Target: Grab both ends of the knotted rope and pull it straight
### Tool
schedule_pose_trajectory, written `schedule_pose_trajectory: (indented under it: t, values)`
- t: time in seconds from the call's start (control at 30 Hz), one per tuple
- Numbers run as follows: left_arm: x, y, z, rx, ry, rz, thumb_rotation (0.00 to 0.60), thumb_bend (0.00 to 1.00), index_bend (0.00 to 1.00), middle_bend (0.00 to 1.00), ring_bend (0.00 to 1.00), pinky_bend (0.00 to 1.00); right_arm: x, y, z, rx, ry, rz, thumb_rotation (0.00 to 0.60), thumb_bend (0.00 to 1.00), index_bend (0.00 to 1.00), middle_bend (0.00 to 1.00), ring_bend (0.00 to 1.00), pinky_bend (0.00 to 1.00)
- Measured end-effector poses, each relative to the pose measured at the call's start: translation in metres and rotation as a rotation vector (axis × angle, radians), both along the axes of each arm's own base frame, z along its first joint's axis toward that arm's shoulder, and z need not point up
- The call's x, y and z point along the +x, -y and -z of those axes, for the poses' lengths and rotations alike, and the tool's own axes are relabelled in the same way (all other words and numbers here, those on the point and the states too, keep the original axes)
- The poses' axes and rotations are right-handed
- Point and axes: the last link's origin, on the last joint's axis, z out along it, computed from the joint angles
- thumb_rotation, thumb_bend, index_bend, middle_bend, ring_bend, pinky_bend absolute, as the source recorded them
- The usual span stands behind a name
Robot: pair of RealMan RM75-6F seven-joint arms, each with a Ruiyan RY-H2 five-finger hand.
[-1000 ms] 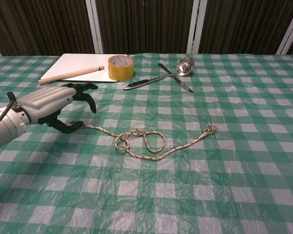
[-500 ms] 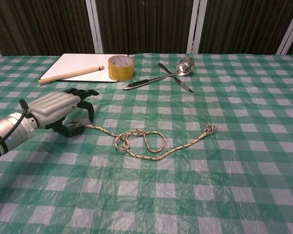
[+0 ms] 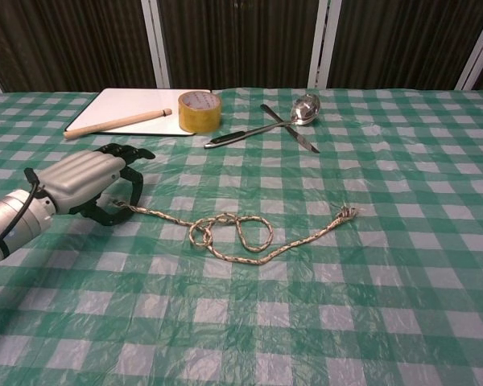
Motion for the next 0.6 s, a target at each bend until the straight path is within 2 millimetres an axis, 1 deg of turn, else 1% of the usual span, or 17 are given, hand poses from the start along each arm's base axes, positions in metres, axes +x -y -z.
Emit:
schedule_pose_trajectory:
  t: [0.23,0.33,0.4,0.53,0.6]
  values:
    - [-0.002,0.005,-0.006,0.008,0.017,0.02,0.6,0.42,0.63,0.08,0.0,0.08,0.002,0.001,0.005,0.011,-0.005,-0.014,0.6,0.15,0.0,0.0,0.0,0.0]
    - [-0.004,0.01,-0.011,0.011,0.027,0.035,0.6,0.42,0.63,0.07,0.0,0.08,0.006,0.004,0.008,0.018,0.0,-0.038,0.6,0.15,0.0,0.0,0.0,0.0]
    - [-0.005,0.016,-0.016,0.013,0.029,0.052,0.6,0.42,0.64,0.07,0.0,0.08,0.011,0.01,0.01,0.027,-0.002,-0.071,0.6,0.15,0.02,0.0,0.0,0.0]
    - [-0.006,0.028,-0.024,0.01,0.049,0.072,0.6,0.42,0.64,0.07,0.0,0.08,0.026,0.027,0.016,0.063,-0.034,-0.132,0.6,0.2,0.17,0.0,0.0,0.0]
    - [-0.006,0.033,-0.028,0.008,0.058,0.077,0.6,0.42,0.64,0.07,0.0,0.08,0.037,0.041,0.022,0.09,-0.069,-0.168,0.6,0.25,0.25,0.0,0.0,0.0]
